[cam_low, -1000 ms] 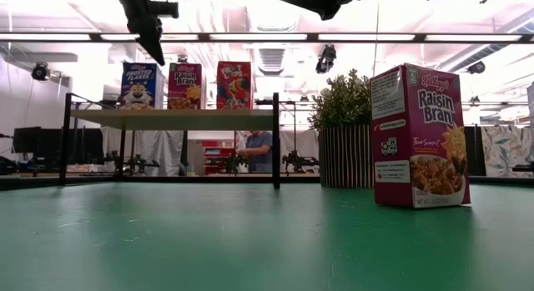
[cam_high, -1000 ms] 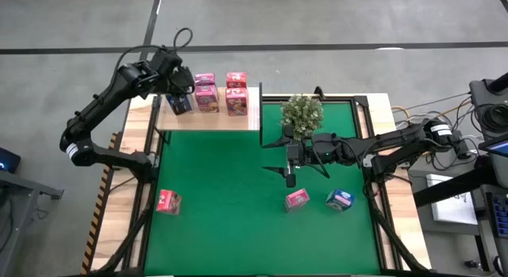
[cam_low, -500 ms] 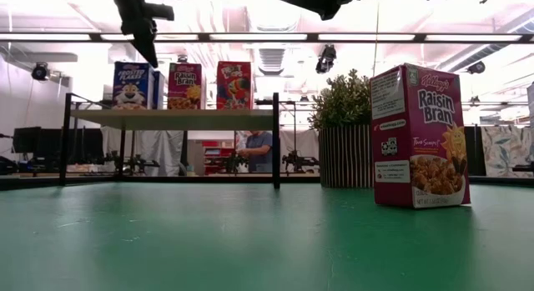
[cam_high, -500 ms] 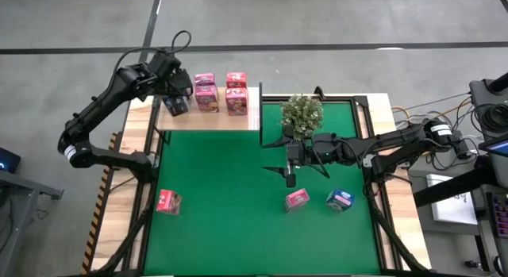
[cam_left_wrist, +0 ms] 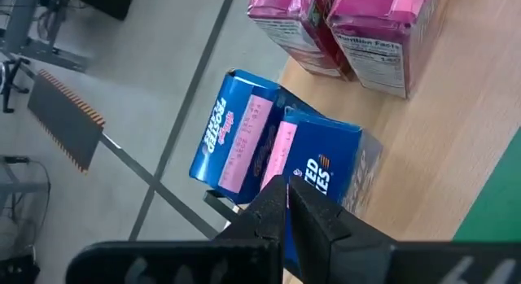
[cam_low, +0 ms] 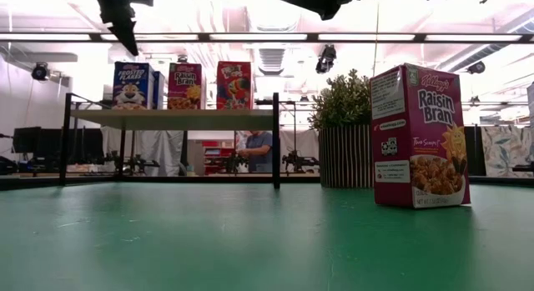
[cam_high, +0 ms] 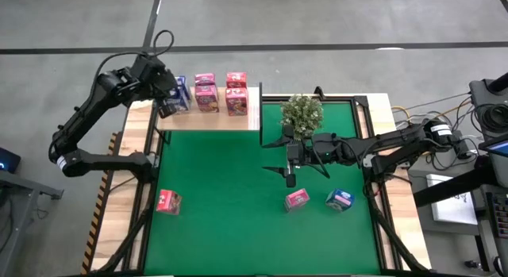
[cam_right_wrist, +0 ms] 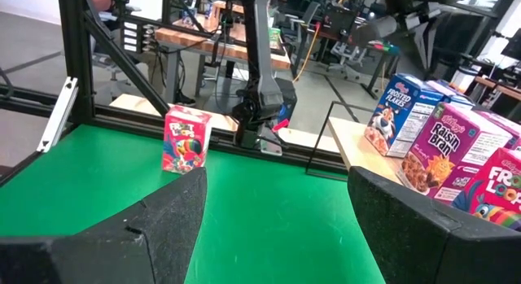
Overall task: Stack cereal on shelf
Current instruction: Put the bottom blue cereal box on the shelf
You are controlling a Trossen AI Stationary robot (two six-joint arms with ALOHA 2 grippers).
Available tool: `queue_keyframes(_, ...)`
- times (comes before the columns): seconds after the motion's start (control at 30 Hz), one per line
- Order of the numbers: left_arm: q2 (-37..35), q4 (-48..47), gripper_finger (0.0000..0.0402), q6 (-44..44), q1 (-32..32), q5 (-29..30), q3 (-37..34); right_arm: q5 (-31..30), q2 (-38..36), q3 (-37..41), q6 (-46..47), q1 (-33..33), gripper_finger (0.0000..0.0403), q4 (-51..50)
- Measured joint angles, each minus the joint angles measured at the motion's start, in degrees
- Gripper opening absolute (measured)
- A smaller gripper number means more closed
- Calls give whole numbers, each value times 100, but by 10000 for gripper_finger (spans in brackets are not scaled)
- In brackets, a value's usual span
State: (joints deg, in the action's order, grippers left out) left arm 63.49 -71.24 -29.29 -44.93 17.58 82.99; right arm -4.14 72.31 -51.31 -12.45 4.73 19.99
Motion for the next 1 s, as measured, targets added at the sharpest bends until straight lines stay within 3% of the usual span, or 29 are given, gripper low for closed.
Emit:
queue_keyframes(0.53, 24, 423, 0, -336, -162, 18, -587, 0, 0, 0, -43, 0, 288, -2)
queue_keyframes(1.0, -13, 483, 0, -570, -162, -59, -576, -2, 0, -2, -72, -4, 288, 13)
